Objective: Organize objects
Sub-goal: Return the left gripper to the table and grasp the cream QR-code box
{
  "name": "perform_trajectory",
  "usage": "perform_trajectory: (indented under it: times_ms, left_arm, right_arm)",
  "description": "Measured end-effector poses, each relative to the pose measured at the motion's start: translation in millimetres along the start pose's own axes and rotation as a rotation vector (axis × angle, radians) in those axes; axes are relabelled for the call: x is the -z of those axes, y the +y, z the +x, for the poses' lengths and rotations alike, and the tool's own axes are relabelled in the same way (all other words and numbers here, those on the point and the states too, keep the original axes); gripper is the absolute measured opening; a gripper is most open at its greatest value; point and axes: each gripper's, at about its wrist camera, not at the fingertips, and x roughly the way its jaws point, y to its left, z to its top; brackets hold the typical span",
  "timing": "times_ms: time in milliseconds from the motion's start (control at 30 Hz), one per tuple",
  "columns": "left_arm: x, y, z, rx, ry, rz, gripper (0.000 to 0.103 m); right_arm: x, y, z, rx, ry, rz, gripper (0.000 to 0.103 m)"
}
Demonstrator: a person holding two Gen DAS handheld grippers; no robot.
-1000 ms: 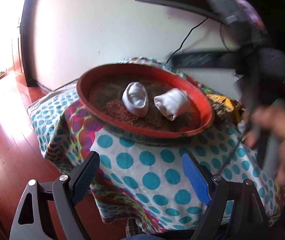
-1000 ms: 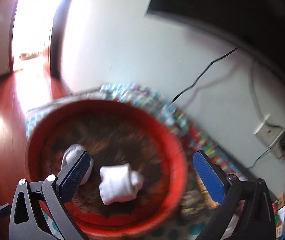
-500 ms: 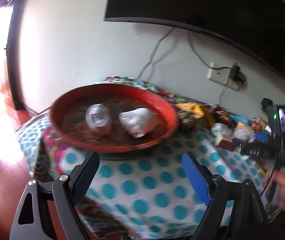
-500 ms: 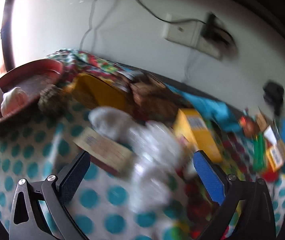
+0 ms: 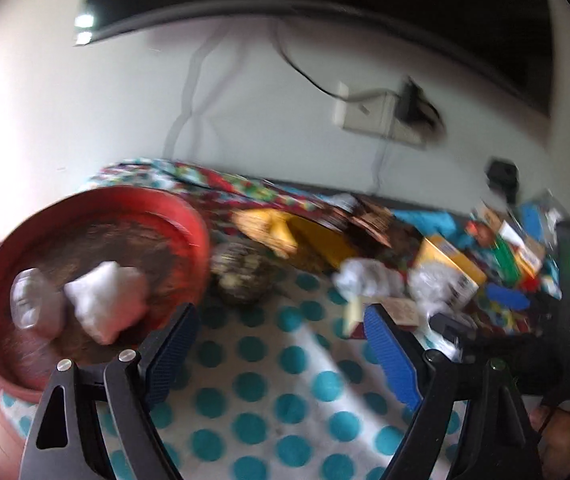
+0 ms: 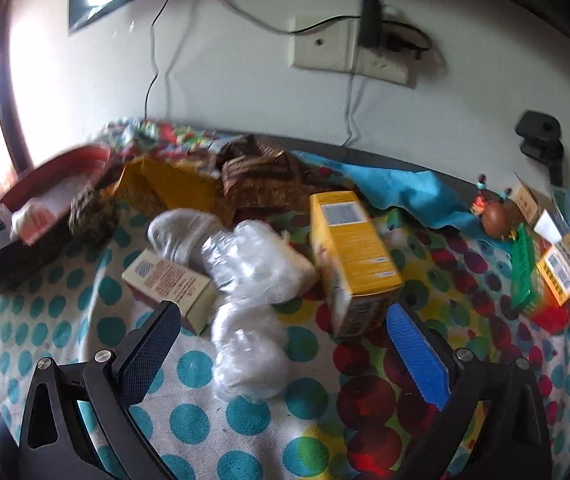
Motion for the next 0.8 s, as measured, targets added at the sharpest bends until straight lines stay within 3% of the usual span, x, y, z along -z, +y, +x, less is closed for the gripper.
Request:
perform_trajectory:
  times_ms: [233, 333, 433, 467, 633, 800]
  left_arm:
    - [-0.9, -34.4, 39.2, 0.01, 0.104, 0.066, 0.087]
    - [-2.0, -48.0, 53.8, 0.022, 0.128, 0.089, 0.087]
    - [-6.0, -53.8, 65.2, 0.015, 0.143, 0.089, 0.087]
    - [-6.8, -54.2, 67.4, 0.019, 0.147, 0.081, 0.087]
    - [-3.7, -66.6, 79.6, 0.03, 0.173, 0.104, 0.087]
    - [-1.8, -82.2, 85.2, 0.051, 0.174, 0.119, 0.087]
  right_arm:
    - [6.1, -14.9, 6.7, -0.012, 0.082, 0.073, 0.103]
    - [11.2, -20.4, 2.9, 0.044, 0.094, 0.079, 0.1]
    - [14.7, -39.3, 3.1, -0.026, 0.112, 0.15, 0.1]
    - [15.9, -42.5, 3.6, -0.015, 0.124, 0.154, 0.1]
    - [23.3, -66.0, -13.2, 0.058, 0.078, 0.247, 0.101]
    - [23.8, -68.7, -14.1, 0.065, 0.078, 0.259, 0.101]
